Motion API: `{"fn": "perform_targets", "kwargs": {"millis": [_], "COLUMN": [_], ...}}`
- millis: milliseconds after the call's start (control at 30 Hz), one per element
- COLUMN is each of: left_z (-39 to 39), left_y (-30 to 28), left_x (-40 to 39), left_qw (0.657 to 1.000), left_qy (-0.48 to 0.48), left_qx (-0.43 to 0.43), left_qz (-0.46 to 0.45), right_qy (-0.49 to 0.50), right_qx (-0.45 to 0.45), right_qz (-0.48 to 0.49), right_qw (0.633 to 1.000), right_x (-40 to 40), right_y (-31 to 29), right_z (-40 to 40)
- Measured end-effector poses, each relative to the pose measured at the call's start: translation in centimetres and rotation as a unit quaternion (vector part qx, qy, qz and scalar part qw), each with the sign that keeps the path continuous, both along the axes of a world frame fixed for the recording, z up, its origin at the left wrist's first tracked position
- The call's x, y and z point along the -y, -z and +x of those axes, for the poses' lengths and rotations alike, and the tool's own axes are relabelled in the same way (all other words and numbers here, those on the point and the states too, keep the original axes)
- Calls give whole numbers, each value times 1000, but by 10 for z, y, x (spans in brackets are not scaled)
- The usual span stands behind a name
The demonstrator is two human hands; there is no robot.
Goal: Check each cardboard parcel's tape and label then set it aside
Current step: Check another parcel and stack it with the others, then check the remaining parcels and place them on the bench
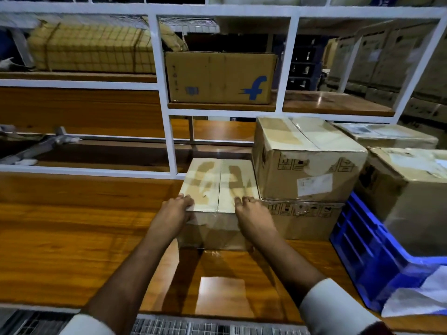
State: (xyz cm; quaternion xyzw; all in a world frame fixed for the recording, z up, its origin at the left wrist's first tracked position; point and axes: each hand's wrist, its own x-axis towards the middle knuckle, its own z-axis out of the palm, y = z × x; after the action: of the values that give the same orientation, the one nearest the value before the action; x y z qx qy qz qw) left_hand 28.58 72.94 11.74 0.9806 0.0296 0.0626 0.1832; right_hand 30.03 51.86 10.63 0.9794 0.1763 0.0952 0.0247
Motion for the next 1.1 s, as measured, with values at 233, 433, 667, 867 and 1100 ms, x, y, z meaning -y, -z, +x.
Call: {"fn": "perform_targets", "kwargs": {"millis": [233, 433, 667, 867, 1100], "left_z": [54, 61, 45, -25, -121], "left_y": [12, 20, 12, 21, 68], "left_x": [-7, -11, -7, 32, 117], "left_qw": [997, 996, 998, 969, 901], "left_qy": [19, 25, 60, 121, 264], "left_qx": [28, 25, -10, 95, -1], "left_qz": [-64, -80, 24, -192, -345], "right_qy": [31, 42, 15, 48, 210], "right_qx": [-4, 6, -51, 46, 54], "right_qz": [-71, -64, 42, 199, 350], "right_qw": [997, 997, 998, 978, 911], "right_x": [-16, -18, -3, 30, 103], "right_y": [0, 14, 0, 5, 68], "right_z": [52, 67, 37, -61, -206]}}
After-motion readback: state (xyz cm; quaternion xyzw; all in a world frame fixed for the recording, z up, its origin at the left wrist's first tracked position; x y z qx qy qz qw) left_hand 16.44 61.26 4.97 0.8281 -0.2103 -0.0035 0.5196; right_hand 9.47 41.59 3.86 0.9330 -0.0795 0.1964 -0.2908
